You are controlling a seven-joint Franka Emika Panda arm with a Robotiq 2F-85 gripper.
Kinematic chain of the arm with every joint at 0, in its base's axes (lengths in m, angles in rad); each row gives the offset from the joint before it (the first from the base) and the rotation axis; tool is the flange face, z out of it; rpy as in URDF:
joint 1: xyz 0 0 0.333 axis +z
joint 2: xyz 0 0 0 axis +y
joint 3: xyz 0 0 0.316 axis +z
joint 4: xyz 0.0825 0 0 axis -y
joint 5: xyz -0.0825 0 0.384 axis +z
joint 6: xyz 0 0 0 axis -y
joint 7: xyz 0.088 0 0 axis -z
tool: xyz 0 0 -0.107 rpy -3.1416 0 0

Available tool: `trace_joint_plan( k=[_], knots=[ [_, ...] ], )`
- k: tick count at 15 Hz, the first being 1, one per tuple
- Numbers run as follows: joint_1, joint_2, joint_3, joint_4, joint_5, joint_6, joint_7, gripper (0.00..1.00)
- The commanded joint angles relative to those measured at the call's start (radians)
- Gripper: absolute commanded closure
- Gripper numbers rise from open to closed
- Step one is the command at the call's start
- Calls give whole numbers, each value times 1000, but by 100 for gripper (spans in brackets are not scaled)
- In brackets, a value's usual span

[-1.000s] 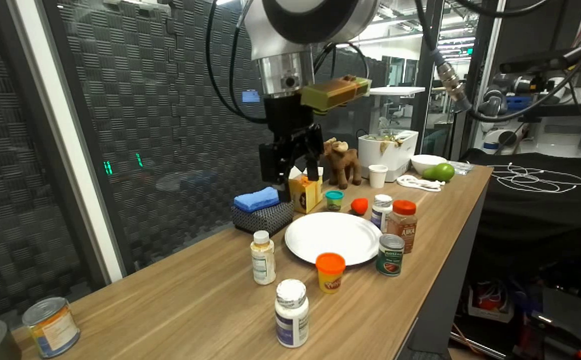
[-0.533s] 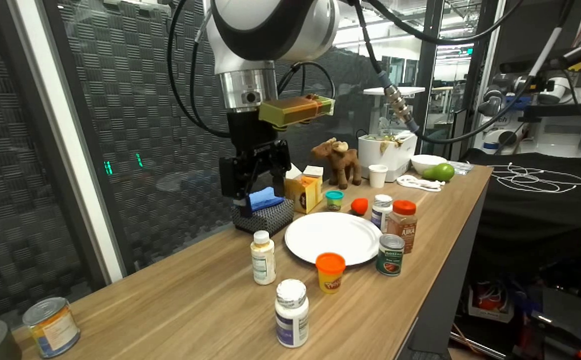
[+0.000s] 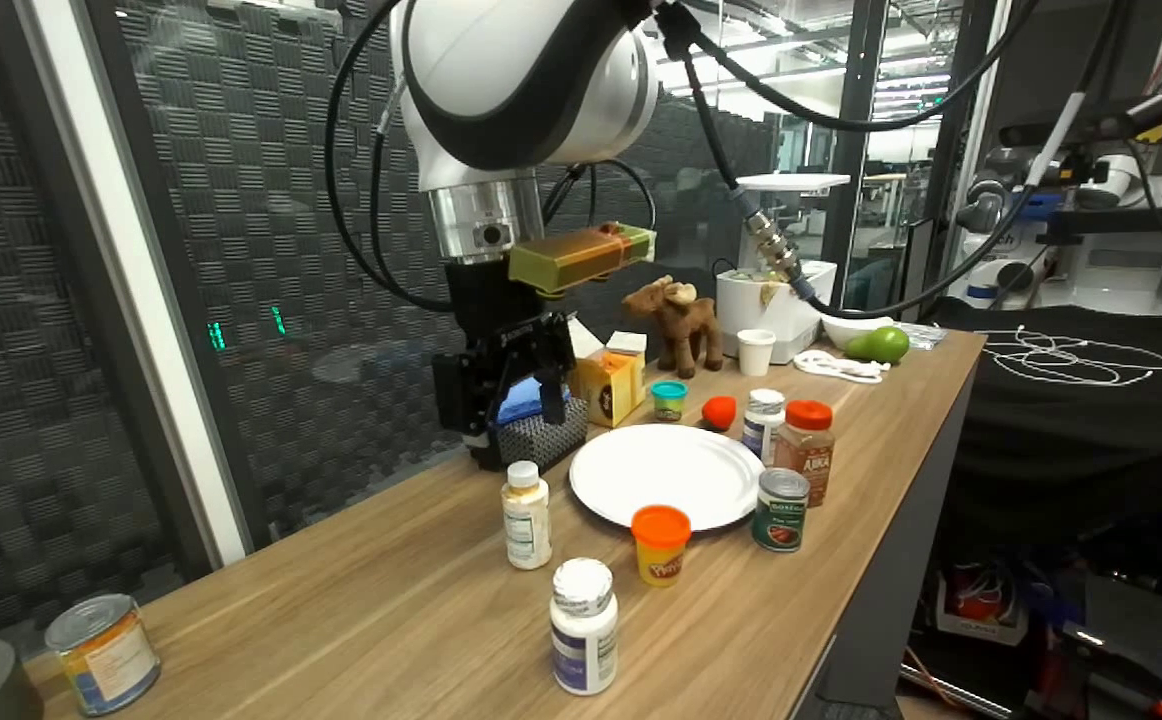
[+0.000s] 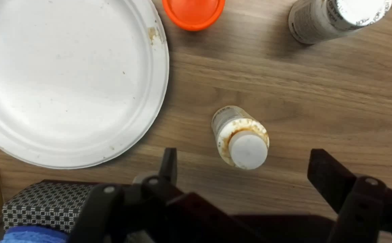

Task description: Put the objects on the table onto the tray

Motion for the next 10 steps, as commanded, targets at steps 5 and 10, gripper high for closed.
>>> trace_joint_plan(
  k=[5, 10],
  knots=[
    [14, 64, -11, 65, 24, -28, -20, 26],
    [19, 44, -17, 44, 15, -23, -8, 66]
  ],
)
